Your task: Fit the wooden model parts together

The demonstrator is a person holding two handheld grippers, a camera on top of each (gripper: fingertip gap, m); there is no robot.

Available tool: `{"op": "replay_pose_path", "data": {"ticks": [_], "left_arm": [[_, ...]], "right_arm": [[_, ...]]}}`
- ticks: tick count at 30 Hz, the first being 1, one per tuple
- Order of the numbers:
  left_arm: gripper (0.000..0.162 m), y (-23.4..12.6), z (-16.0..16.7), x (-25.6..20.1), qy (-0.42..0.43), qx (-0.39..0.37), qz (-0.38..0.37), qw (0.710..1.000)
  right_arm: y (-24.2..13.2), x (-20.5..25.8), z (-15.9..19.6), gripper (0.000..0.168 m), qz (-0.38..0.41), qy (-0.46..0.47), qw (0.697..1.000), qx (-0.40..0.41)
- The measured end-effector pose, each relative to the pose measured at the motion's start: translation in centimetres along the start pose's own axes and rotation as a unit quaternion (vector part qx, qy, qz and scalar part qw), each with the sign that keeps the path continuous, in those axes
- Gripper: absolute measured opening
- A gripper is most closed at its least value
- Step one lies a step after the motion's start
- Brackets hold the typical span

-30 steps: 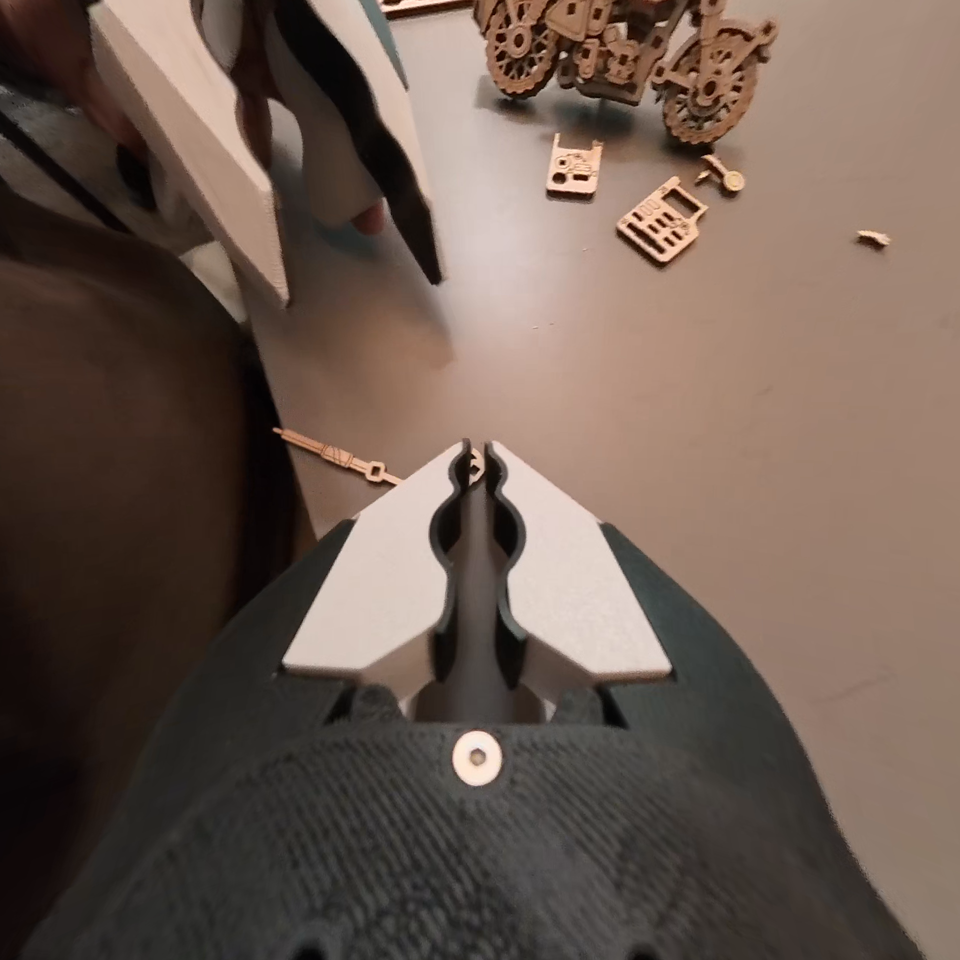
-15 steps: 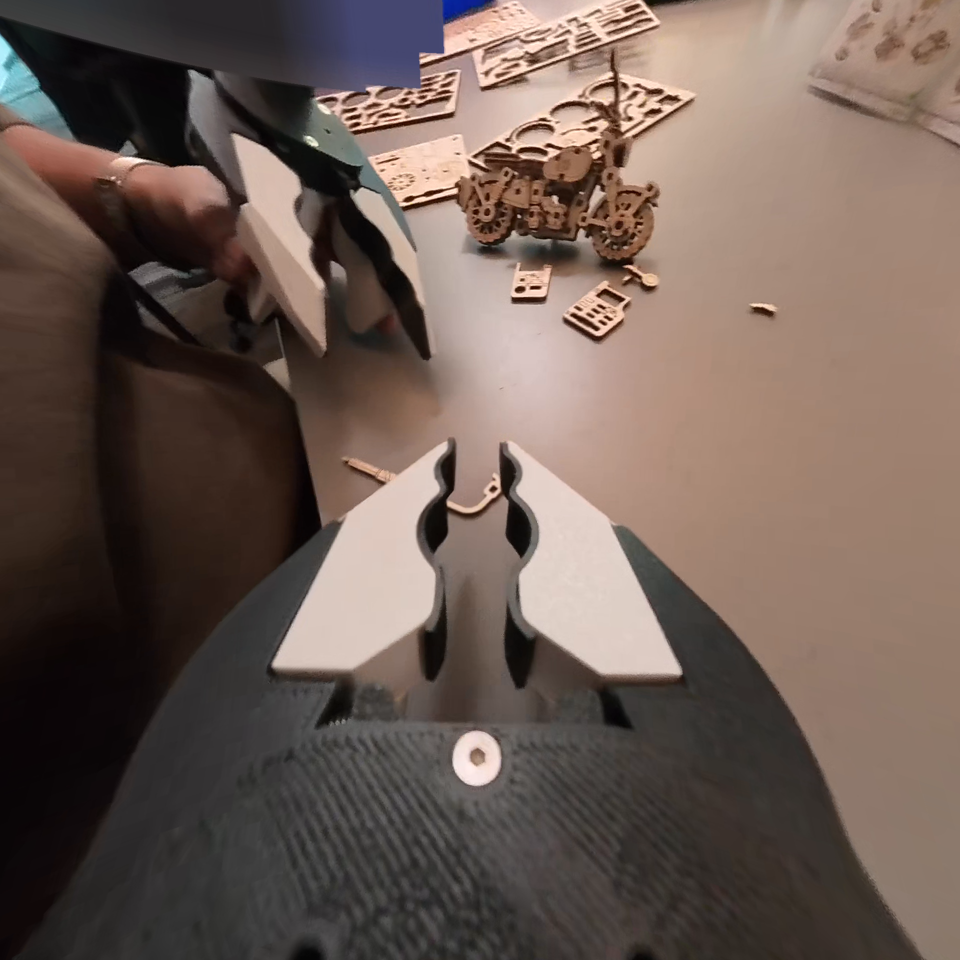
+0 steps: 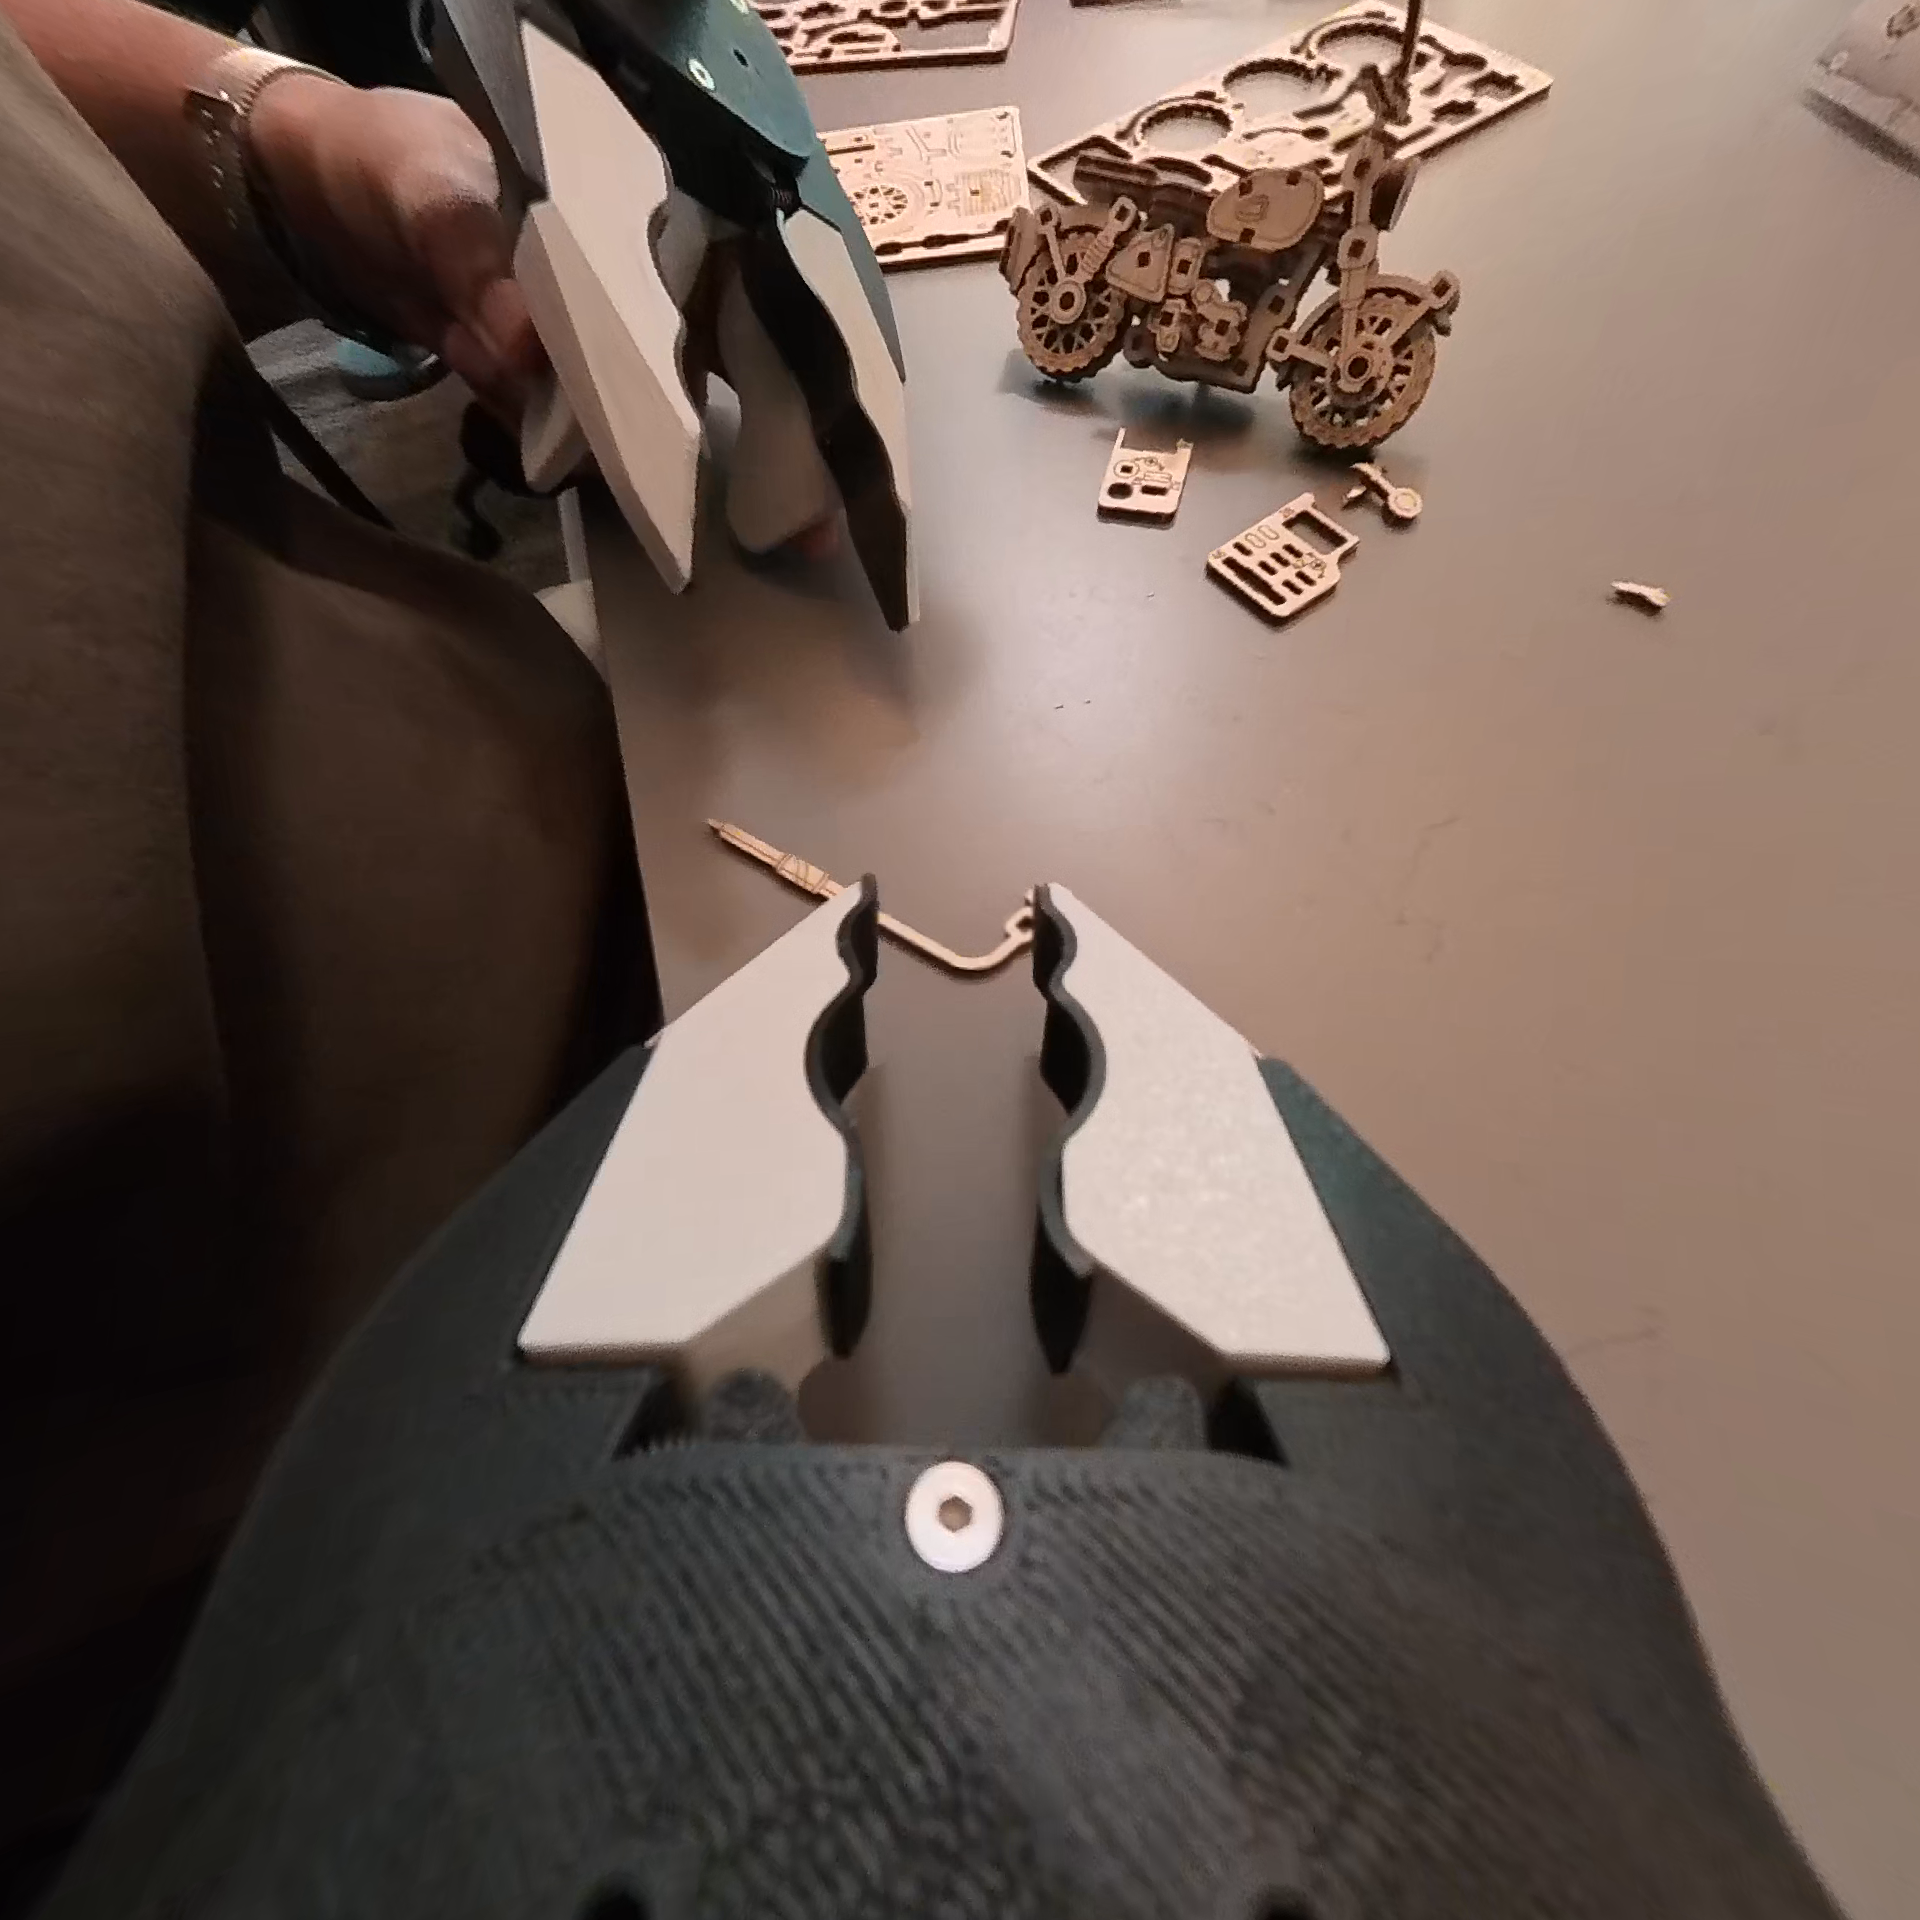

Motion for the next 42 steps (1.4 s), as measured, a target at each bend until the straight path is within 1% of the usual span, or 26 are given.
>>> {"op": "replay_pose_path", "data": {"ticks": [10,15,20,24,38,42], "left_arm": [[0.051,0.2,0.1,0.0,0.0,0.009,-0.005,1.0],[0.051,0.3,0.1,0.1,-0.004,0.013,-0.005,1.0],[0.051,0.3,0.0,0.2,-0.011,0.014,-0.001,1.0],[0.051,0.3,0.0,0.4,-0.018,0.014,0.004,1.0],[0.051,0.1,-0.1,0.6,-0.036,0.007,0.02,0.999],[0.051,0.2,-0.1,0.6,-0.028,0.014,0.013,0.999]], "right_arm": [[1.0,0.6,0.4,0.028,-0.004,-0.025,0.999,0.033],[1.5,1.7,-0.5,0.023,-0.034,-0.041,0.998,0.016],[2.3,1.9,-0.2,0.023,-0.027,-0.052,0.997,0.044],[2.3,1.8,-0.3,0.022,-0.03,-0.047,0.997,0.046],[2.0,1.7,-0.6,0.022,-0.043,-0.044,0.998,0.023],[1.0,0.8,-1.2,0.021,-0.052,-0.015,0.998,-0.026]]}}
Point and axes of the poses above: each gripper's, where its closed fingertips meet, y out along the fingers, z out of its underside, x = y × z across the jaws, the point moved 7 cm from there along -y, back along the fingers, and after that the axes turned 12 degrees about x, right-handed, at the moved point
